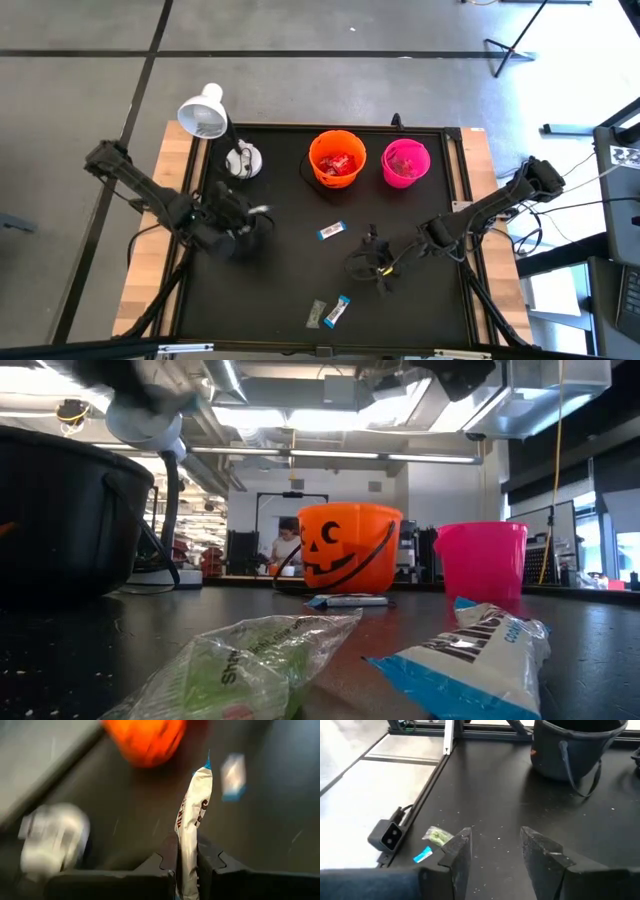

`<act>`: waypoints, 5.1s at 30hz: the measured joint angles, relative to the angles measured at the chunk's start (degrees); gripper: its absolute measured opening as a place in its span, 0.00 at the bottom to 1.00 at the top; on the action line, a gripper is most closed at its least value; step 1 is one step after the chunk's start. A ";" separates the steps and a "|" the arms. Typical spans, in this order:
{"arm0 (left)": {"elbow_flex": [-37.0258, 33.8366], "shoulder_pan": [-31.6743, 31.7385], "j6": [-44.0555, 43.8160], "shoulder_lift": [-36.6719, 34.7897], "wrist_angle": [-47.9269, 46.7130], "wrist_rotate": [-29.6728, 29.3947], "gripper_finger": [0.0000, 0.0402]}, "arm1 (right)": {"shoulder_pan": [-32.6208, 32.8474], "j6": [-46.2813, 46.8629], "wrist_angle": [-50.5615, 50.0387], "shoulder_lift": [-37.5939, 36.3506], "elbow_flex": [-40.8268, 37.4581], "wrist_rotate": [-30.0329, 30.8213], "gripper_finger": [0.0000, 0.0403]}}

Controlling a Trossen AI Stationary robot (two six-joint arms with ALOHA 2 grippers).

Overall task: Sort candy
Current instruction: Put the white candy into the black bucket

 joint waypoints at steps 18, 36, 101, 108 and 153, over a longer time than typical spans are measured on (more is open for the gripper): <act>0.04 -2.06 -20.69 -0.89 -17.07 21.59 0.30 | 0.26 -0.23 0.25 0.04 0.00 -0.71 0.41; 4.62 -9.41 18.82 0.16 30.84 -18.65 0.40 | -2.74 -1.96 -8.25 4.48 -3.51 9.78 0.41; -14.91 0.01 42.04 0.12 82.48 6.74 0.40 | -19.60 -1.11 -4.19 14.62 -5.24 -5.61 0.00; -14.93 0.01 37.95 2.71 75.69 2.80 0.40 | -17.75 0.26 -2.41 7.92 -5.18 -6.15 0.00; 9.38 1.66 68.98 32.51 55.18 -9.34 0.40 | -17.75 6.85 5.25 0.83 -4.96 -20.66 0.00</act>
